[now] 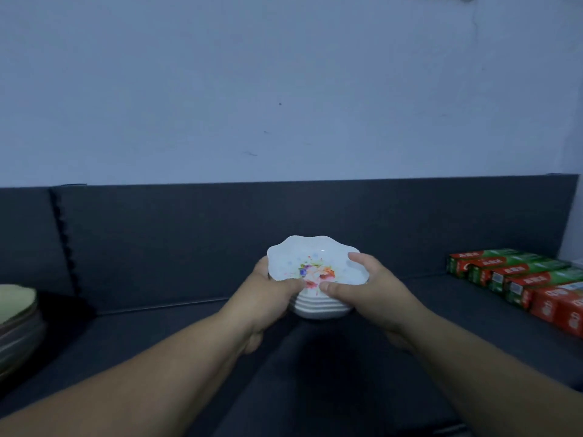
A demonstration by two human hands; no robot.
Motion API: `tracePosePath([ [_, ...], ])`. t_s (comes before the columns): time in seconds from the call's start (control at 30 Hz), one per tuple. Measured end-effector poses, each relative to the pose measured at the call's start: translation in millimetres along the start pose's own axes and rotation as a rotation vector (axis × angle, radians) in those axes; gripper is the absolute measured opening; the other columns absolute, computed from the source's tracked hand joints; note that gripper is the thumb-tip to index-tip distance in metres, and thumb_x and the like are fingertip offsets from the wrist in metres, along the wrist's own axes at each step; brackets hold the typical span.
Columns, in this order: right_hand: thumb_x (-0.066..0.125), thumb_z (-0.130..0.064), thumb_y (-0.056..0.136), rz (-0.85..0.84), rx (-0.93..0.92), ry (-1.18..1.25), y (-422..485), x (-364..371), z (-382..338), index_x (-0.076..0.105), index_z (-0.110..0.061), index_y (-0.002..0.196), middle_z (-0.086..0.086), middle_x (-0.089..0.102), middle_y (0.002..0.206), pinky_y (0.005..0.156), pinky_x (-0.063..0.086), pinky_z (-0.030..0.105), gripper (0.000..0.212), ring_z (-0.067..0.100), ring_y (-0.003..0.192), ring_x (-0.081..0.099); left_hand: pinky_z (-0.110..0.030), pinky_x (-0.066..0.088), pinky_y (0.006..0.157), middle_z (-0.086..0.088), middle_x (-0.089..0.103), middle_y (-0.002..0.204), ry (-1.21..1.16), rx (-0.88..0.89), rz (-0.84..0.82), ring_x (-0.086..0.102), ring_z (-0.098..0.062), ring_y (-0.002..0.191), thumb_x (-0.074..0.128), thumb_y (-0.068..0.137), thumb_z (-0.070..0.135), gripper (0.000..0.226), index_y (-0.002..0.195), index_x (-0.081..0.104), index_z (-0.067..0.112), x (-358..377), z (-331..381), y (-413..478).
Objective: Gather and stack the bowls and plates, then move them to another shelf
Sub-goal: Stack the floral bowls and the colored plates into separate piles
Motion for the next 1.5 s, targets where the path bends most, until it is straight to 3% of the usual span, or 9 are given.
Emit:
tracePosePath([
  [0.33,0.085,-0.047,0.052,-0.176,0.038,0.005,-61,181,-59,0.038,-0.036,0.143,-0.005,0.043,0.142,0.103,0.047,0.038,0.103,0.019,0.123,0.051,-0.037,0.052,0.095,0.005,0.071,0.108,0.028,-0.025,0.158,0.069,-0.016,0.097,0.067,0.082,0.015,0.051,0.128,0.050,0.028,-178,-15,-103],
  [0.5,0.085,-0.038,0.060,-0.188,0.049,-0.012,-85,236,-72,0.038,-0.033,0.144,-0.002,0.044,0.141,0.101,0.047,0.037,0.096,0.019,0.121,0.052,-0.040,0.053,0.094,0.002,0.071,0.108,-0.010,-0.049,0.177,0.069,-0.017,0.098,0.068,0.081,0.012,0.051,0.128,0.050,0.023,-230,-34,-128],
  [0.73,0.084,-0.034,0.067,-0.162,0.078,-0.034,-105,260,-72,0.038,-0.032,0.145,-0.001,0.042,0.141,0.092,0.046,0.029,0.091,0.019,0.118,0.052,-0.025,0.055,0.074,-0.002,0.072,0.105,-0.013,-0.112,0.125,0.069,-0.014,0.087,0.064,0.084,0.004,0.038,0.118,0.056,0.018,-251,-48,-142],
  [0.9,0.082,-0.036,0.069,-0.174,0.082,-0.079,-115,265,-66,0.034,-0.030,0.147,0.001,0.040,0.140,0.086,0.043,0.027,0.091,0.018,0.116,0.050,-0.041,0.053,0.094,-0.004,0.071,0.107,0.082,-0.128,0.135,0.068,-0.022,0.099,0.066,0.076,0.006,0.047,0.120,0.055,0.018,-257,-54,-143],
  [1.1,0.079,-0.045,0.072,-0.209,0.025,-0.177,-117,252,-68,0.030,-0.030,0.148,0.000,0.035,0.143,0.095,0.041,0.028,0.091,0.017,0.117,0.046,-0.044,0.051,0.097,0.002,0.072,0.106,0.158,-0.088,0.198,0.068,-0.019,0.100,0.064,0.071,0.023,0.045,0.116,0.058,0.018,-261,-58,-140],
  [1.2,0.083,-0.045,0.067,-0.283,-0.031,-0.195,-112,249,-75,0.038,-0.034,0.142,-0.005,0.030,0.145,0.098,0.038,0.025,0.087,0.010,0.119,0.042,-0.034,0.050,0.097,0.012,0.068,0.105,0.229,-0.039,0.252,0.065,-0.012,0.102,0.067,0.085,0.026,0.022,0.104,0.056,0.027,-262,-55,-144],
  [1.3,0.083,-0.054,0.059,-0.369,-0.095,-0.289,-110,254,-72,0.045,-0.039,0.136,-0.006,0.026,0.152,0.107,0.032,0.025,0.087,0.009,0.138,0.031,-0.006,0.045,0.076,0.021,0.065,0.103,0.400,0.034,0.215,0.060,0.009,0.095,0.068,0.085,0.036,0.024,0.104,0.053,0.036,-252,-48,-149],
  [1.4,0.080,-0.056,0.065,-0.382,-0.077,-0.384,-112,261,-64,0.019,-0.025,0.154,-0.008,-0.003,0.162,0.105,0.026,0.022,0.112,0.010,0.146,0.016,-0.002,0.045,0.078,0.021,0.067,0.104,0.519,0.066,0.160,0.059,0.014,0.093,0.072,0.081,0.039,0.041,0.117,0.053,0.034,-248,-43,-148],
  [1.5,0.078,-0.061,0.061,-0.368,-0.095,-0.414,-114,266,-62,0.010,-0.024,0.156,-0.009,-0.007,0.162,0.107,0.027,0.024,0.122,0.012,0.146,0.012,0.001,0.042,0.075,0.024,0.065,0.105,0.573,0.042,0.145,0.057,0.016,0.093,0.072,0.080,0.041,0.045,0.120,0.052,0.033,-251,-41,-144],
])
Point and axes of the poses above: each hand's wrist, its own y-axis towards the middle knuckle, its own x-axis out of the palm, z = x × y, the point moved 7 cm from there along y, towards the middle knuckle
